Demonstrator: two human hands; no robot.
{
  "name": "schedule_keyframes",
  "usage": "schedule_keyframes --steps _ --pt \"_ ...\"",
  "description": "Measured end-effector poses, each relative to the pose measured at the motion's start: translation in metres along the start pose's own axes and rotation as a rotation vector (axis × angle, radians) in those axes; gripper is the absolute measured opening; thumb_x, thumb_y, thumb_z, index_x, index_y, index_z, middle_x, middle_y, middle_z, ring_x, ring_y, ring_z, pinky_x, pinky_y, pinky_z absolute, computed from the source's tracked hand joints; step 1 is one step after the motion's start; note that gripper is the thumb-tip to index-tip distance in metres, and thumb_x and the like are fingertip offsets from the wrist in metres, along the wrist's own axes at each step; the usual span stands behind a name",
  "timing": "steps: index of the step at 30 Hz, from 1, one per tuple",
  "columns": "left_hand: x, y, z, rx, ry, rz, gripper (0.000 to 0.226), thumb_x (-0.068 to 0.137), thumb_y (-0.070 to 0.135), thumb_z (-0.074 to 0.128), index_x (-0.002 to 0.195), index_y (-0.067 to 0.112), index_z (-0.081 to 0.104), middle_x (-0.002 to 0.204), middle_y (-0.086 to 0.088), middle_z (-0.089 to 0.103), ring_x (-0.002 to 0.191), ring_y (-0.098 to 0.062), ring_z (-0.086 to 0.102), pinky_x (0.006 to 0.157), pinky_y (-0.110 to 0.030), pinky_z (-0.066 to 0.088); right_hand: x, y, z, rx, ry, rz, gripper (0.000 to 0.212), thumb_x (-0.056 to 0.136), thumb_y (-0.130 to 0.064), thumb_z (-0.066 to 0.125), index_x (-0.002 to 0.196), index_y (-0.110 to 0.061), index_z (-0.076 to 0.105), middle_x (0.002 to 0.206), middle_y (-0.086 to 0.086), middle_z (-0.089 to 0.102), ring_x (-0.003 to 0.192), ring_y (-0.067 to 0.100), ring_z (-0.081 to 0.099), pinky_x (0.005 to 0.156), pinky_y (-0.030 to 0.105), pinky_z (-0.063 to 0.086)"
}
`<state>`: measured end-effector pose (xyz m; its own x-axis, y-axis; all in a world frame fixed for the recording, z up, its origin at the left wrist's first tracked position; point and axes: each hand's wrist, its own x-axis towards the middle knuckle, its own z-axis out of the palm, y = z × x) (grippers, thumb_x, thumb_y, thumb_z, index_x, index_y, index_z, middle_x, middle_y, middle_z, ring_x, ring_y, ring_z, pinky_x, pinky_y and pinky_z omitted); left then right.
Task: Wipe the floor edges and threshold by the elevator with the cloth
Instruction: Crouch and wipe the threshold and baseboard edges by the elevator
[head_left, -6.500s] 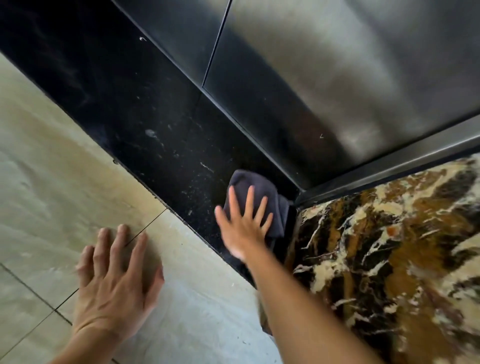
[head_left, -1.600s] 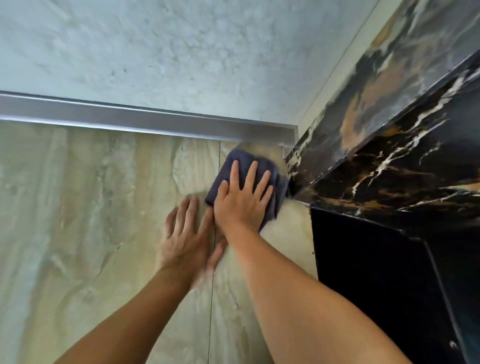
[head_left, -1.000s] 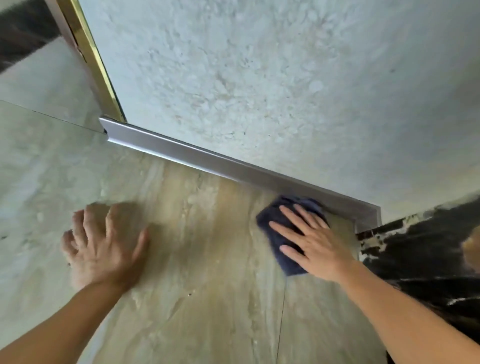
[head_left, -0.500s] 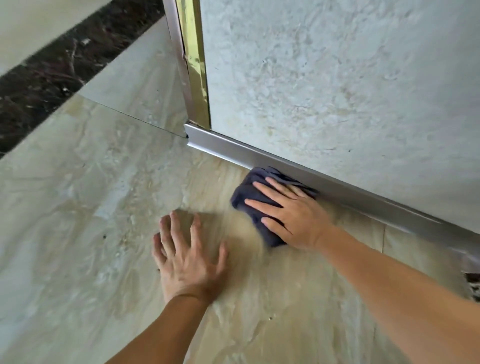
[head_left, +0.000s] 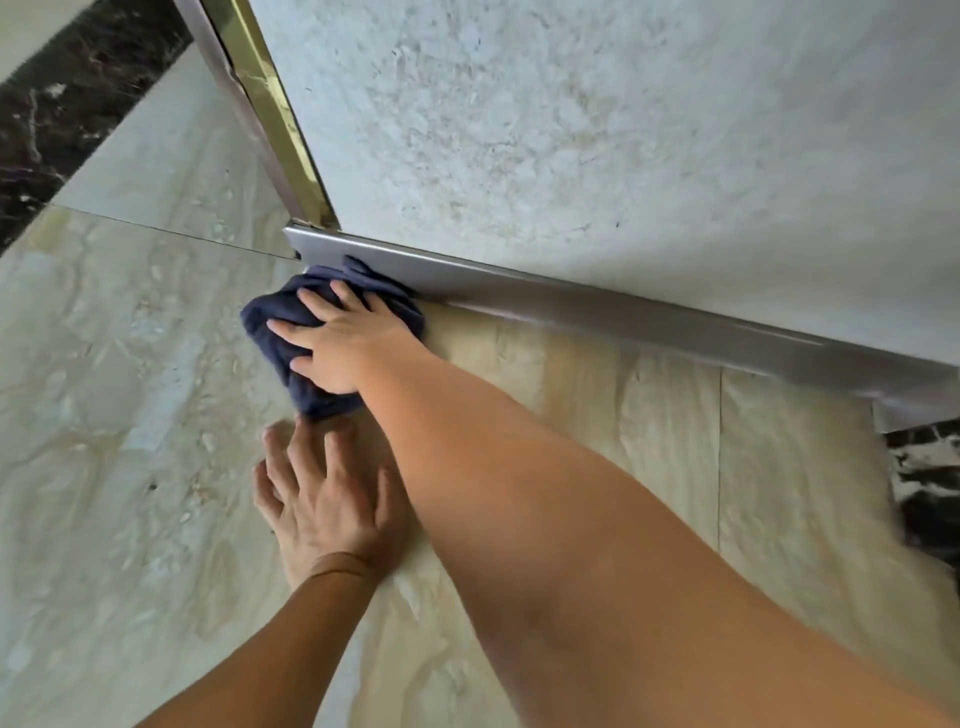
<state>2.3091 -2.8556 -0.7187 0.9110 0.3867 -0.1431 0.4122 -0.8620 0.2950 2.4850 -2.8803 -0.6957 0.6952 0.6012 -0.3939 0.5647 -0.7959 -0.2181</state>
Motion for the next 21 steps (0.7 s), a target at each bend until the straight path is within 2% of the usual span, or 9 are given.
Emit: schedule_keyframes --steps 3,7,10,13,16,18,19,20,21 --pt "-0.006 -0.002 0.007 -0.004 0.043 0.04 0.067 0.081 0.06 0.026 0.128 0.018 0.048 0.156 -0.014 0.029 0.151 -0.036 0.007 0.121 -0.053 0.003 -0.064 0.029 0.028 0.031 0.139 -0.005 0.051 0.101 -0.048 0.028 0.151 -0.044 0.022 0.166 -0.002 0.006 0.151 0.032 0.0 0.119 0.049 0.007" --pt "0.0 -0.006 0.008 0.0 0.038 0.03 0.069 0.082 0.063 0.028 0.127 0.016 0.051 0.155 -0.016 0.029 0.15 -0.037 0.006 0.12 -0.056 0.004 -0.207 0.084 0.083 0.215 0.232 0.417 0.055 0.099 -0.053 0.028 0.152 -0.047 0.013 0.166 -0.003 -0.001 0.151 0.031 -0.005 0.12 0.049 0.003" --pt "0.0 -0.006 0.005 -0.017 0.039 0.056 0.073 0.081 0.069 0.03 0.126 0.015 0.049 0.154 -0.018 0.029 0.15 -0.039 0.008 0.12 -0.057 0.003 -0.286 0.1 0.094 0.258 0.098 0.633 0.057 0.098 -0.053 0.03 0.152 -0.047 0.011 0.166 0.001 -0.003 0.15 0.034 -0.004 0.119 0.049 0.004" --pt "-0.003 -0.009 0.004 -0.097 0.033 0.033 0.076 0.078 0.075 0.033 0.125 0.019 0.051 0.151 -0.02 0.032 0.149 -0.038 0.012 0.12 -0.057 0.005 -0.316 0.083 0.089 0.369 0.009 0.625 0.052 0.098 -0.044 0.029 0.15 -0.046 0.023 0.166 0.007 0.001 0.149 0.039 0.0 0.117 0.053 0.001" --pt "0.0 -0.005 0.004 -0.117 0.011 -0.016 0.072 0.078 0.073 0.04 0.125 0.019 0.051 0.145 -0.022 0.036 0.145 -0.038 0.018 0.12 -0.055 0.01 -0.34 0.037 0.101 0.441 -0.039 0.447 0.048 0.098 -0.037 0.035 0.145 -0.046 0.032 0.166 0.003 0.002 0.15 0.035 -0.002 0.119 0.052 0.007" --pt "-0.005 0.006 0.001 -0.089 -0.017 -0.071 0.069 0.08 0.064 0.048 0.131 0.017 0.046 0.151 -0.02 0.033 0.147 -0.039 0.017 0.121 -0.054 0.008 -0.362 0.013 0.11 0.719 0.1 0.408 0.05 0.096 -0.025 0.047 0.143 -0.042 0.042 0.165 -0.003 0.015 0.149 0.026 0.011 0.12 0.041 0.016" --pt "-0.014 0.015 0.002 -0.098 -0.025 -0.108 0.07 0.082 0.059 0.053 0.135 0.015 0.043 0.155 -0.018 0.03 0.148 -0.038 0.015 0.121 -0.053 0.007 -0.372 0.012 0.115 0.898 0.28 0.501 0.052 0.093 -0.019 0.053 0.141 -0.038 0.047 0.16 -0.004 0.028 0.145 0.021 0.025 0.117 0.033 0.023" --pt "-0.029 0.026 0.003 -0.121 -0.028 -0.136 0.07 0.082 0.054 0.056 0.137 0.012 0.042 0.157 -0.017 0.028 0.149 -0.036 0.015 0.121 -0.052 0.008 -0.382 0.019 0.122 0.962 0.482 0.655 0.054 0.089 -0.017 0.059 0.14 -0.033 0.05 0.152 -0.003 0.04 0.138 0.021 0.036 0.113 0.028 0.029" --pt "-0.052 0.034 0.005 -0.152 -0.026 -0.152 0.069 0.083 0.05 0.058 0.138 0.011 0.042 0.156 -0.017 0.029 0.148 -0.036 0.018 0.121 -0.051 0.011 -0.393 0.025 0.131 0.928 0.584 0.824 0.057 0.087 -0.019 0.064 0.141 -0.028 0.049 0.144 0.001 0.046 0.132 0.023 0.041 0.108 0.025 0.032"
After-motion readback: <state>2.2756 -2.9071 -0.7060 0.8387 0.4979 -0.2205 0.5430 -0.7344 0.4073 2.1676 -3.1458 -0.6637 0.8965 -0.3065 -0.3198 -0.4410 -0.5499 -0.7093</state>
